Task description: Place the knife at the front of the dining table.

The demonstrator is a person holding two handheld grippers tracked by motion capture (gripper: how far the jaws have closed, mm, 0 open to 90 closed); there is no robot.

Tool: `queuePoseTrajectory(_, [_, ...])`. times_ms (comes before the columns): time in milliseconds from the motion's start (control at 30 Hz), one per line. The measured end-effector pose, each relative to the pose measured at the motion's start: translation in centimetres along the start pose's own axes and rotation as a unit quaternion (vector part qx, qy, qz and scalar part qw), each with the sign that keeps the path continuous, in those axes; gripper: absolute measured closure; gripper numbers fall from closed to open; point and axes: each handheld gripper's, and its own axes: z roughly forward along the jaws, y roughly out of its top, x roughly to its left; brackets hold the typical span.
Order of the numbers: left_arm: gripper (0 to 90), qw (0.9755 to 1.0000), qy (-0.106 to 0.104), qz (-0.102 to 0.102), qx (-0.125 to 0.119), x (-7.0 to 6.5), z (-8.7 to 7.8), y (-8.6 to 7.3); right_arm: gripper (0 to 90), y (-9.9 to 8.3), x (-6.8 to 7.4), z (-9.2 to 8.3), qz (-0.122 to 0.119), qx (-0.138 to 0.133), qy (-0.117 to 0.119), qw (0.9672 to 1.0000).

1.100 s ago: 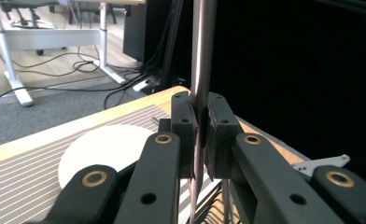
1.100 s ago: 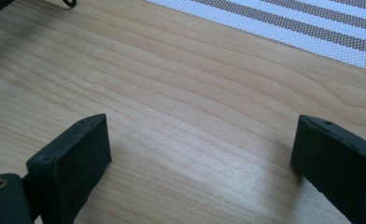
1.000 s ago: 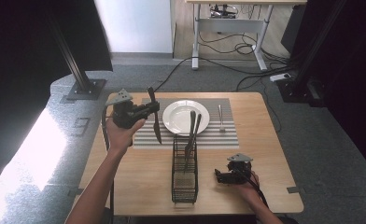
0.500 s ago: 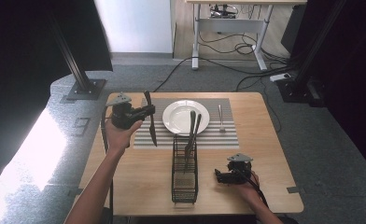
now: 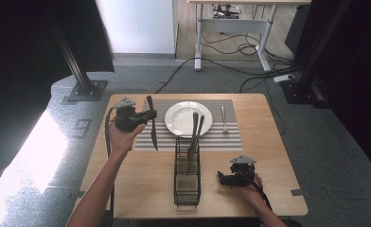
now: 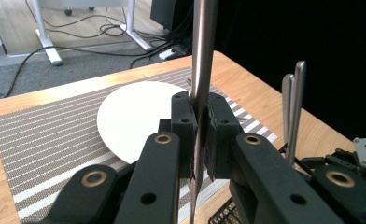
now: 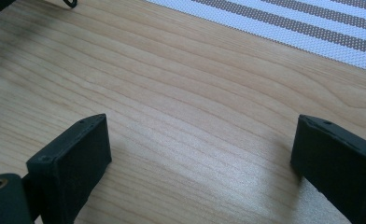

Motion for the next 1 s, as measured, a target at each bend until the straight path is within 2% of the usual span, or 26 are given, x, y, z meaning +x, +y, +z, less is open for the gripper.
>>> queuePoseTrajectory(500, [83.6,0.9992,0.029,0.003,0.028,1.4,1.6,-0.2,5.0,0.0,0.0,0.0,0.000,0.000,0.000,1.0000])
queuePoseTrajectory(867, [83.6,0.9956,0.072,0.009,0.059,3.3,3.3,-0.8,5.1,0.0,0.0,0.0,-0.001,0.001,0.001,1.0000])
queuePoseTrajectory(1000, [83.6,0.9946,0.079,0.009,0.066,3.8,3.8,-1.0,5.1,0.0,0.0,0.0,-0.001,0.001,0.001,1.0000])
